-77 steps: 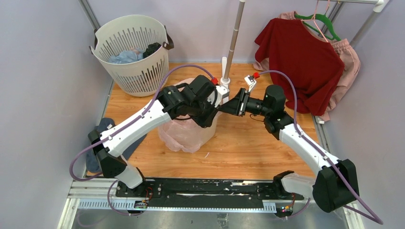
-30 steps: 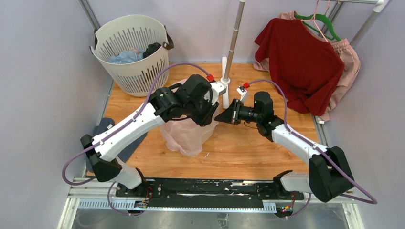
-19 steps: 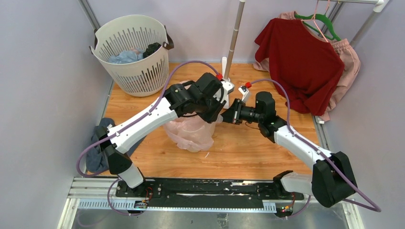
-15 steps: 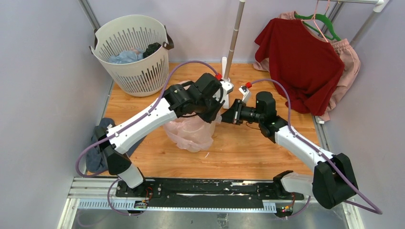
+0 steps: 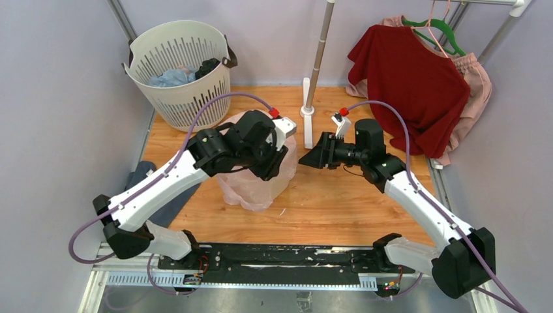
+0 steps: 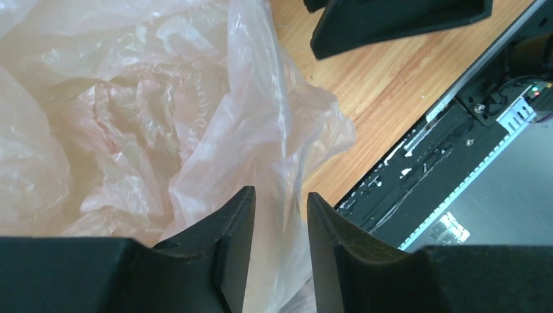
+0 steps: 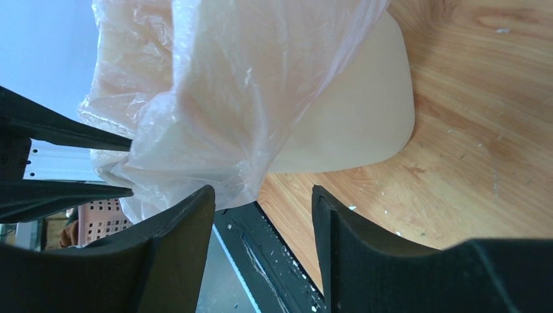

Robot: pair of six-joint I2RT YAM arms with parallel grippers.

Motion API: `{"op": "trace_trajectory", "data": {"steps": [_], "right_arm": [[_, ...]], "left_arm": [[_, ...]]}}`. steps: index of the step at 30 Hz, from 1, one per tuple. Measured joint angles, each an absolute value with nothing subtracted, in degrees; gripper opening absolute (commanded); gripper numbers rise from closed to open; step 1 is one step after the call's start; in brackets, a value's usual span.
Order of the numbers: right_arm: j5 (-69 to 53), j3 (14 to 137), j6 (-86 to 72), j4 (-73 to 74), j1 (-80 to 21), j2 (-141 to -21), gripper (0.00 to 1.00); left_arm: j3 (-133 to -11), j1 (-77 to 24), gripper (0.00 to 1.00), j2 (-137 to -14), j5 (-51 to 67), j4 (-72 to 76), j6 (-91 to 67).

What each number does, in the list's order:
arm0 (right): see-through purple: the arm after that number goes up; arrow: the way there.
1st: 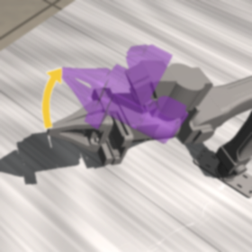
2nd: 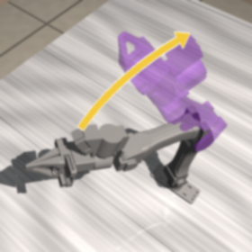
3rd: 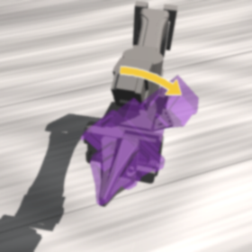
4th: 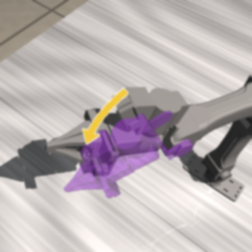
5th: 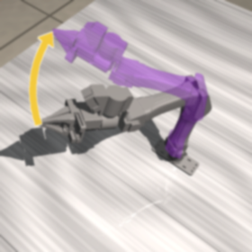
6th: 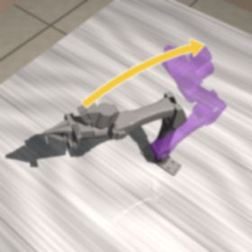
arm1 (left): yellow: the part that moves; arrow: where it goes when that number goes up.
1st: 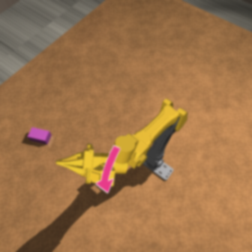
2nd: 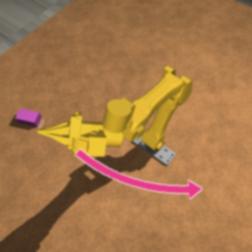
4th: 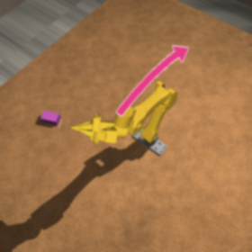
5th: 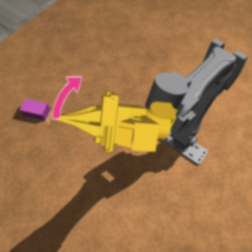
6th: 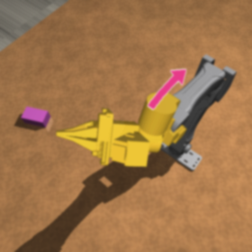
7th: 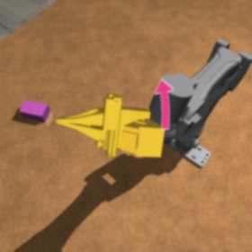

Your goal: Put the trash bags into the trash bin

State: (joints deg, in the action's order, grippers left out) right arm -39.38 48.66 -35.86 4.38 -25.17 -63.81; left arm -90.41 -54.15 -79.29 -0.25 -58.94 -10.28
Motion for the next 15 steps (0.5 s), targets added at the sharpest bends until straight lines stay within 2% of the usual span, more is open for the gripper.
{"op": "trace_trajectory", "data": {"steps": [8,9,13,15], "right_arm": [[-37.8,49.7,-33.8,8.2,-24.3,-62.6,0.61],[-37.7,49.7,-33.6,8.5,-24.1,-62.6,0.61],[-37.4,49.7,-33.6,8.9,-23.6,-62.6,0.61],[-37.4,49.7,-33.6,9.1,-23.4,-62.5,0.61]], "left_arm": [[-92.4,-54.2,0.57,-75.1,-0.8,-61.9,-10.4],[-94.3,-54.2,0.61,-75.8,-1.3,-62.7,-10.3],[-105.5,-52.6,0.62,-81.3,-2.5,-63.5,-9.6],[-110.8,-50.9,0.66,-84.7,-2.6,-63.2,-9.6]]}}
